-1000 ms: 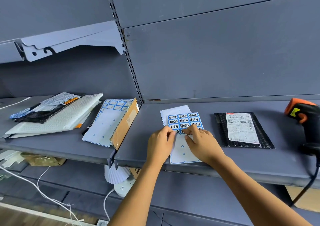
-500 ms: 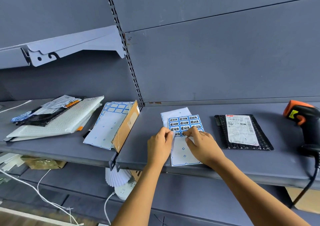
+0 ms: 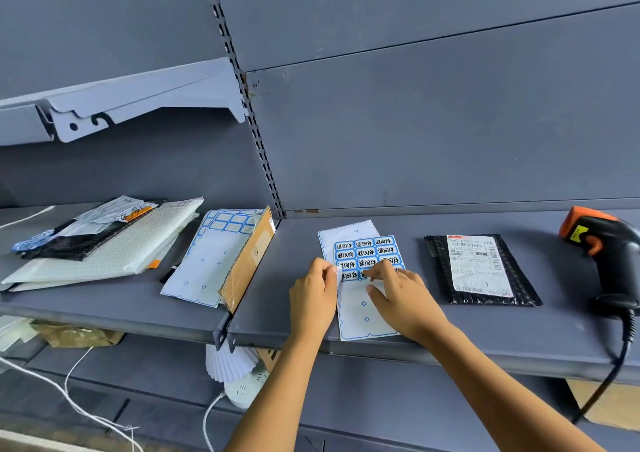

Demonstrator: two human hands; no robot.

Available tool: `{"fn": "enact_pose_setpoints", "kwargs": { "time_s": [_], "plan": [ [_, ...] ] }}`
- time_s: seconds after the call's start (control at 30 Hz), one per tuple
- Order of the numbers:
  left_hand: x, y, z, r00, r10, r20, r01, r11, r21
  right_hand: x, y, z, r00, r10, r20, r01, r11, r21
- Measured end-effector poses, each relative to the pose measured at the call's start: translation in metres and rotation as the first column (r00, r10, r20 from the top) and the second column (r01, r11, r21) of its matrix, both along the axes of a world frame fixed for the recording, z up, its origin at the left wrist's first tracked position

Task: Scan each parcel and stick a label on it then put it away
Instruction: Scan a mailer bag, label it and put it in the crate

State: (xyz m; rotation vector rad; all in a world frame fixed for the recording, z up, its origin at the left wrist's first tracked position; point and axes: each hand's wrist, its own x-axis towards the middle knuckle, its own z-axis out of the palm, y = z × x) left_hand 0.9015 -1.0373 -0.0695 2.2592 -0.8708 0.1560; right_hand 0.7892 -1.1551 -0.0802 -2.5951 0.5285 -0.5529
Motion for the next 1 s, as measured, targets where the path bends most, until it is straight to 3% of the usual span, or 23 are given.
{"fn": "enact_pose_setpoints", "kwargs": {
  "time_s": [0.17,0.3,0.4,0.5,0.57,0.67,0.83,1.0],
  "plan": [
    [-0.002,0.000,0.003,0.998,0.026,-0.059,-0.029,0.999,-0.044,-0.001,0.001,0.003,1.000,0.005,0.004,-0.005,1.000,0.017],
    [-0.005,0.002,0.002,0.999,0.021,-0.049,-0.027,0.992,-0.123,-0.005,0.005,0.015,0.980,-0.103,0.172,0.070,0.980,0.184],
    [-0.006,0.001,0.001,0.999,0.028,0.045,-0.018,0.976,-0.218,-0.016,0.007,0.031,0.909,-0.274,0.314,0.103,0.878,0.468],
    [-0.010,-0.005,0.012,0.981,0.067,0.182,-0.013,0.959,-0.282,-0.021,0.004,0.049,0.868,-0.391,0.306,0.054,0.687,0.725],
    [-0.012,-0.013,0.020,0.894,0.052,0.445,0.074,0.962,-0.261,-0.020,0.000,0.059,0.870,-0.412,0.270,0.006,0.556,0.831],
    [-0.014,-0.026,0.023,0.653,0.005,0.757,0.174,0.972,-0.157,-0.019,-0.007,0.067,0.863,-0.442,0.246,-0.043,0.420,0.906],
    [-0.024,-0.040,0.013,0.529,-0.003,0.848,0.195,0.974,-0.117,-0.025,-0.014,0.069,0.867,-0.462,0.188,0.007,0.387,0.922],
    [-0.035,-0.048,0.013,0.490,0.016,0.872,0.223,0.964,-0.143,-0.030,-0.019,0.067,0.869,-0.475,0.143,0.050,0.370,0.928]
  ]
}}
